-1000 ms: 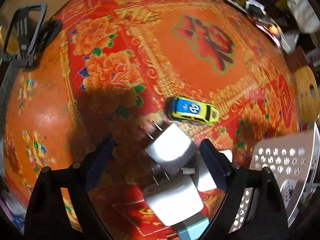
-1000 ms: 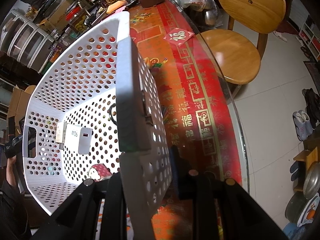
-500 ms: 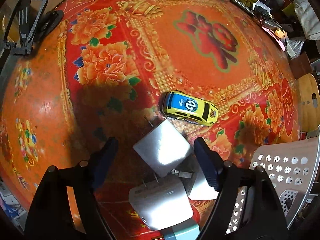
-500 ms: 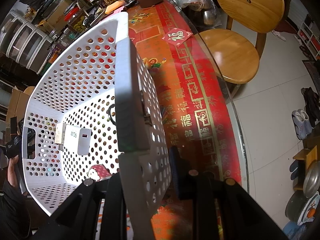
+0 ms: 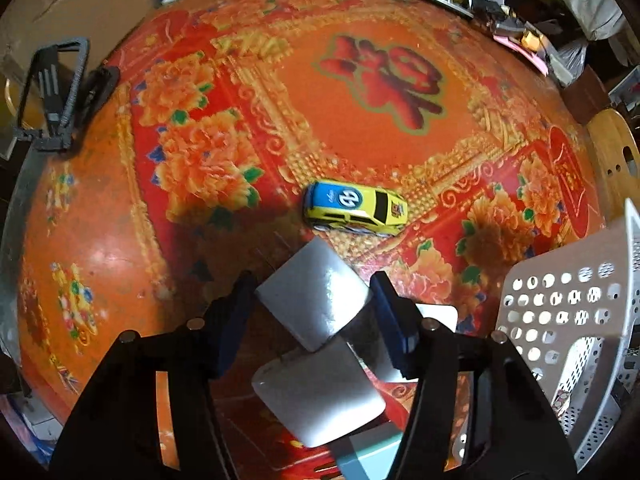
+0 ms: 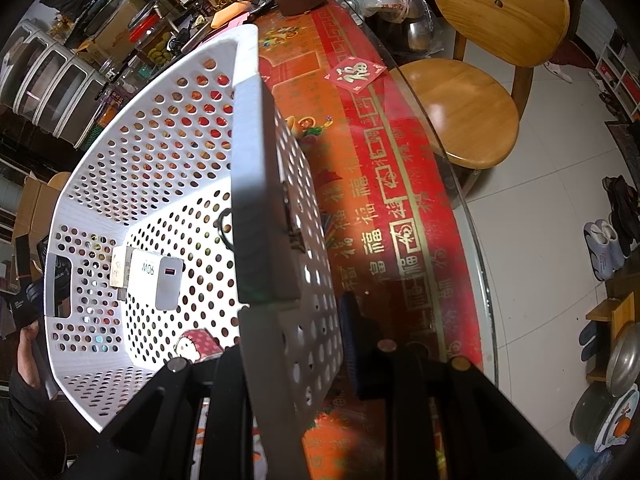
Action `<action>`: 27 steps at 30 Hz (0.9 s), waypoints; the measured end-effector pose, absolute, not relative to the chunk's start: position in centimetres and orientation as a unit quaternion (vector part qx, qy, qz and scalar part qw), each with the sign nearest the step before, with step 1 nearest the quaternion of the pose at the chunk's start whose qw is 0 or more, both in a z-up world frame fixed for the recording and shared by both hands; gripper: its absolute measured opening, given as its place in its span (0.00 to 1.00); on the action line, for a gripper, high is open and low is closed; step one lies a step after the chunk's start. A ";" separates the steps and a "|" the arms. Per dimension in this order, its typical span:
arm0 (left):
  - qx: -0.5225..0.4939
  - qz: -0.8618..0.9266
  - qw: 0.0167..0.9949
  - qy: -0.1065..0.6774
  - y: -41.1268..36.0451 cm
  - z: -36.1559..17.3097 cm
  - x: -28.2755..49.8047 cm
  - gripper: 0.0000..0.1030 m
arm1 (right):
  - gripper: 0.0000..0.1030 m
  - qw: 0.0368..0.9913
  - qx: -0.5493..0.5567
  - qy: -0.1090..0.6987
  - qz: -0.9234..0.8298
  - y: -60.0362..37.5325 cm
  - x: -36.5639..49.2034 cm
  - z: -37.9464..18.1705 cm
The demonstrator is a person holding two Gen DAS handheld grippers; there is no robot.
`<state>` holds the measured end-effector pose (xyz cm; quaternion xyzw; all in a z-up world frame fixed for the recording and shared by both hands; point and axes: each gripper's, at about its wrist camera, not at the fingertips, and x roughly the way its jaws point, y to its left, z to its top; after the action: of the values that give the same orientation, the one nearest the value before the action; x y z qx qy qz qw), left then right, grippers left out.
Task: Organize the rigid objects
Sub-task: 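Return the left tool and grasp a white square charger, then carry the white square charger over the basket with the left tool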
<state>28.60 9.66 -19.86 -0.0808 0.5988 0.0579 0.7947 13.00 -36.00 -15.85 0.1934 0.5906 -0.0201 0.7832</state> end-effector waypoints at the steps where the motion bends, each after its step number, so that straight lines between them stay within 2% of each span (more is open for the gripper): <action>1: -0.078 0.058 0.799 0.594 9.7 -19.4 28.3 0.54 | 0.20 0.783 0.194 0.590 -0.019 -36.0 13.0 -15.8; 15: 0.001 0.051 0.845 0.532 11.3 -9.7 26.5 0.54 | 0.20 0.784 0.194 0.589 -0.017 -35.9 13.0 -15.8; 23: 0.037 -0.008 0.868 0.496 5.8 -3.6 25.2 0.54 | 0.20 0.784 0.193 0.590 -0.016 -35.9 13.0 -15.8; 27: 0.060 -0.049 0.864 0.498 1.5 -2.9 24.8 0.54 | 0.20 0.784 0.193 0.590 -0.016 -35.9 13.0 -15.8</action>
<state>24.77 1.48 -2.95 0.0602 0.4979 -0.0488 0.8638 12.99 -35.87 -15.78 0.1932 0.5901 -0.0161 0.7837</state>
